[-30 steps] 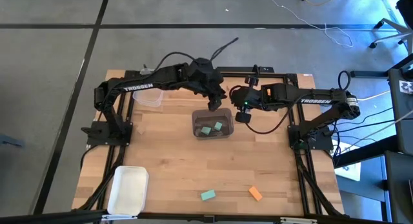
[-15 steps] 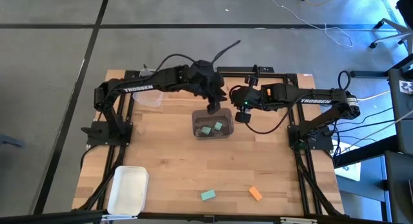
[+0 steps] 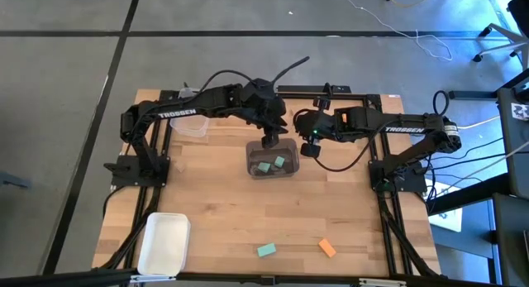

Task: Sort & place blocks by color
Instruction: Put the bottom right brown block into the white bin

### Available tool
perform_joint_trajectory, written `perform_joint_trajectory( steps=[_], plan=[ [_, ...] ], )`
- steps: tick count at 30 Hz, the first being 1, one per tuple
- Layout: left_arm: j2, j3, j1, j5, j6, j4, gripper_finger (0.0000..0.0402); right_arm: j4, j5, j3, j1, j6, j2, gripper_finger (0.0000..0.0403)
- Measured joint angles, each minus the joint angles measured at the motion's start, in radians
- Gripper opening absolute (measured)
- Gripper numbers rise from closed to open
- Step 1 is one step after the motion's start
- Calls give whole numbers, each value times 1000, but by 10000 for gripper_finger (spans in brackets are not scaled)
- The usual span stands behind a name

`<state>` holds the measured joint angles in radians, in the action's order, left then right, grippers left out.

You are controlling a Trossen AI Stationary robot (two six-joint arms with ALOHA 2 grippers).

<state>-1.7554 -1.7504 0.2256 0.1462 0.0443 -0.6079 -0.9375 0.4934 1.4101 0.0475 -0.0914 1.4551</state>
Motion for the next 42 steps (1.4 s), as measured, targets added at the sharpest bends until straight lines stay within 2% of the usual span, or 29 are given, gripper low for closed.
perform_joint_trajectory(
  steps=[11, 18, 20, 27, 29, 36, 42],
  plan=[
    [0, 0, -3, 58, -62, -5, 167, 6, 0, 0, 0, 0, 0, 130],
    [0, 0, -18, 69, -169, -6, 181, 6, 1, 0, 0, 0, 0, 130],
    [0, 0, -25, 42, -191, -6, 181, 6, 1, 0, 0, 0, 0, 130],
    [-1, 0, -45, -217, -328, 2, 180, 6, 1, 0, 0, 0, 0, 130],
    [-1, 0, -46, -258, -368, 13, 180, 6, 0, 0, 0, 0, 0, 130],
    [-1, 0, -45, -198, -496, 90, 179, 25, 0, 0, 0, 0, 0, 130],
    [-2, 0, -45, -181, -527, 91, 179, 48, -30, 0, 0, -5, 0, 130]
  ],
)
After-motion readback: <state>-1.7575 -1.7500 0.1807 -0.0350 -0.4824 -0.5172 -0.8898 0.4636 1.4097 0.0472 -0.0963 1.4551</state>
